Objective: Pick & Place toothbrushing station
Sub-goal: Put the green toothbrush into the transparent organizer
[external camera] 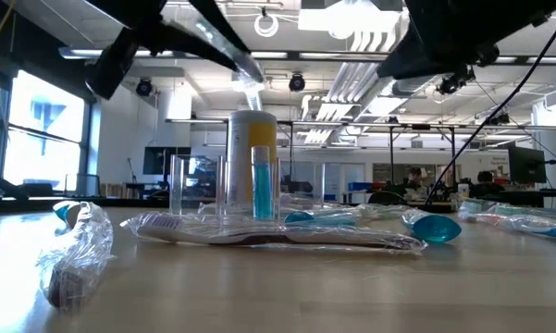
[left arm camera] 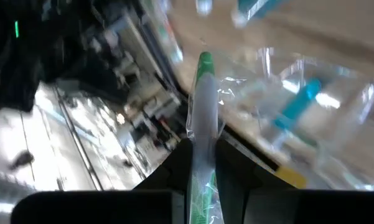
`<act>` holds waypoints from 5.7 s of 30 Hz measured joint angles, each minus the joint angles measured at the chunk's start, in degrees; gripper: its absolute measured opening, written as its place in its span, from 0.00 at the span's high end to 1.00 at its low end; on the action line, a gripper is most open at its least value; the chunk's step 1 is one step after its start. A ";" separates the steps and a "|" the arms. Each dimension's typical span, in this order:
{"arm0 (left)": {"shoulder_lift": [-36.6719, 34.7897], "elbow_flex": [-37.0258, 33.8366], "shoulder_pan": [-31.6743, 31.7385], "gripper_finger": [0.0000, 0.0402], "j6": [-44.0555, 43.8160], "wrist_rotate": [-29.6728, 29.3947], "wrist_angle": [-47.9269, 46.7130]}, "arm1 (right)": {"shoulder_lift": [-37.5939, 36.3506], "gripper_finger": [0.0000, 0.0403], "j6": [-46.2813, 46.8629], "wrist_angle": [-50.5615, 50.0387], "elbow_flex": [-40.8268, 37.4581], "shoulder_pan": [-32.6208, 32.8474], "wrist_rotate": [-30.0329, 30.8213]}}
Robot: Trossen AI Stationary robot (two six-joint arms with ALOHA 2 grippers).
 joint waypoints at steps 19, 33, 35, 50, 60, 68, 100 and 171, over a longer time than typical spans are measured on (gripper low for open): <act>7.67 7.77 0.04 0.91 17.04 7.84 3.82 | 0.00 0.55 -33.81 43.05 0.00 -4.06 -40.62; 7.67 7.75 1.50 0.91 19.96 11.97 4.14 | 0.00 0.55 -30.12 45.70 0.00 -11.48 -57.01; 7.67 7.73 2.08 0.91 20.37 13.00 4.79 | 0.00 0.55 -30.16 45.74 0.00 -11.95 -56.98; 7.67 7.67 2.69 0.91 21.43 13.14 5.78 | 0.00 0.55 -30.05 44.70 0.00 -13.09 -56.74; 7.67 7.66 2.69 0.91 19.88 12.17 5.62 | 0.00 0.55 -27.42 41.98 0.04 -12.34 -56.67; 7.67 7.66 2.60 0.91 19.11 11.68 5.73 | 0.00 0.55 -27.18 40.43 0.04 -9.98 -56.25; 7.67 7.68 2.73 0.89 19.38 13.71 5.16 | 0.02 0.94 -33.37 41.71 0.02 -16.83 -59.39; -60.63 -45.15 30.05 0.52 -76.16 57.60 8.49 | 8.15 0.81 -43.84 67.91 -10.56 -28.37 -54.35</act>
